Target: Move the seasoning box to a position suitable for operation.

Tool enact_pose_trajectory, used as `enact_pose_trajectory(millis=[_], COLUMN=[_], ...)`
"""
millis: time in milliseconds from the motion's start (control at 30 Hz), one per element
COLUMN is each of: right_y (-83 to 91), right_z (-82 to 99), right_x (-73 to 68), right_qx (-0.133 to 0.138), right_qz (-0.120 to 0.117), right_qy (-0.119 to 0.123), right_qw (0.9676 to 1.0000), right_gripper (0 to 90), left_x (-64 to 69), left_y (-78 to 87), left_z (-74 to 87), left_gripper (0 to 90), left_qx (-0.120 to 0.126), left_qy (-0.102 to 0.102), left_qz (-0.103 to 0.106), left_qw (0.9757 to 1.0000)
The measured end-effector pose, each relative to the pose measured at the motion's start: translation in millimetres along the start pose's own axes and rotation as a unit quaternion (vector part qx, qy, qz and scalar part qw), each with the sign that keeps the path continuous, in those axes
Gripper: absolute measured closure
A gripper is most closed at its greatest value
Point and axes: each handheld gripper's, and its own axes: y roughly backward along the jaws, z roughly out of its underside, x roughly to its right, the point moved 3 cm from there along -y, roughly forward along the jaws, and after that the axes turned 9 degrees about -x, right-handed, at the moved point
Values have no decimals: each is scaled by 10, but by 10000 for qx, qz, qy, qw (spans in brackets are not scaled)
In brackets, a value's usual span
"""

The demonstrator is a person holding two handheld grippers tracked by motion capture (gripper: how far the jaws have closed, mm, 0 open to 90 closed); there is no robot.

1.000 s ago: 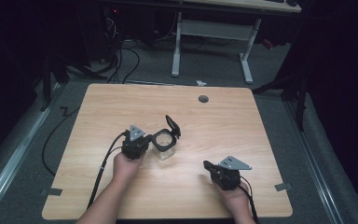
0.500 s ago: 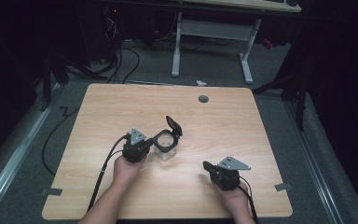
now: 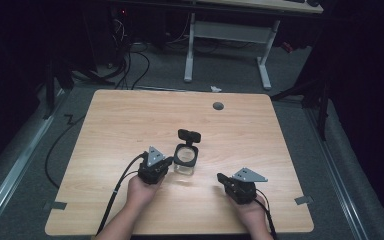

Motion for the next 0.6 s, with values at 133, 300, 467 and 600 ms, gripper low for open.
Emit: enact_pose_trajectory(millis=[133,300,467,600], right_y=[-34,-157,-346,-519], right_z=[-9,-146,-265,-419], right_x=[-10,-28,-16,11], right_qx=[-21,2,-150,-180], right_qz=[33,87,144,139], right_qy=[21,11,-26,-67], right_qw=[10000,10000,9998,9997], right_gripper=[885,888,888,888], left_x=[59,32,-16,9], left_y=[4,-31,-83,-113], left_z=[47,28,11,40], left_gripper=[900,900,900,900], left_qx=[-33,26,33,-21], left_qy=[5,84,213,198], left_qz=[47,-70,-181,-144], left_qw=[10000,9999,9996,9997])
